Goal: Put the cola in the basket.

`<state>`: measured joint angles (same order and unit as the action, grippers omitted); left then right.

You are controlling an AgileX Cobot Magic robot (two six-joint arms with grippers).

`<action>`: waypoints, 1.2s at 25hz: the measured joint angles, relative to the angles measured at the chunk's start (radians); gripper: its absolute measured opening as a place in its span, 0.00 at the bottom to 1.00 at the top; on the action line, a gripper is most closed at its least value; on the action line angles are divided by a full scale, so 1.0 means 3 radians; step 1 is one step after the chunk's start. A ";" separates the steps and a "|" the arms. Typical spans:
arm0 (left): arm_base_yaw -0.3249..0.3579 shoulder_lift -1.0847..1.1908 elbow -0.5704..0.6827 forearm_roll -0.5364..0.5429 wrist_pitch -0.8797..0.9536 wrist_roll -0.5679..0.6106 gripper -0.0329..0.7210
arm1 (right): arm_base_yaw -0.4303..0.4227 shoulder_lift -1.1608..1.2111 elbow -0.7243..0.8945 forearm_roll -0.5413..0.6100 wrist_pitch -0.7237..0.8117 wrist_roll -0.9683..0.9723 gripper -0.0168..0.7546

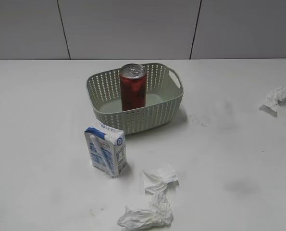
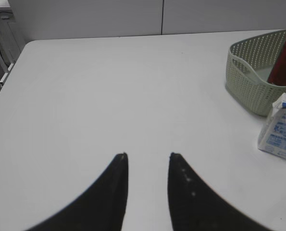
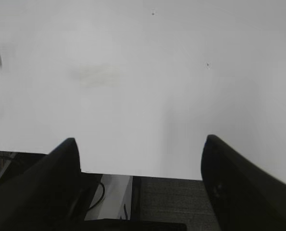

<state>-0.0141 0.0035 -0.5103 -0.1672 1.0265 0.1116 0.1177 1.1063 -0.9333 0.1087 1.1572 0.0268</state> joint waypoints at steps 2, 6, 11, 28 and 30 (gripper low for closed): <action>0.0000 0.0000 0.0000 0.0000 0.0000 0.0000 0.35 | 0.0000 -0.0194 0.0247 0.0000 -0.0056 0.0000 0.79; 0.0000 0.0000 0.0000 0.0000 0.0000 0.0000 0.35 | 0.0000 -0.0586 0.0648 -0.0012 -0.0140 -0.0004 0.79; 0.0000 0.0000 0.0000 0.0000 0.0000 0.0000 0.35 | 0.0000 -0.1046 0.1011 -0.0060 -0.0170 -0.0007 0.78; 0.0000 0.0000 0.0000 0.0000 0.0000 0.0000 0.35 | 0.0000 -0.2683 0.1430 -0.0087 -0.0357 -0.0089 0.78; 0.0000 0.0000 0.0000 0.0000 0.0000 0.0000 0.35 | 0.0000 -0.2854 0.1434 -0.0087 -0.0357 -0.0089 0.78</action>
<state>-0.0141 0.0035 -0.5103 -0.1672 1.0265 0.1116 0.1177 0.2502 -0.5031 0.0825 1.0500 0.0000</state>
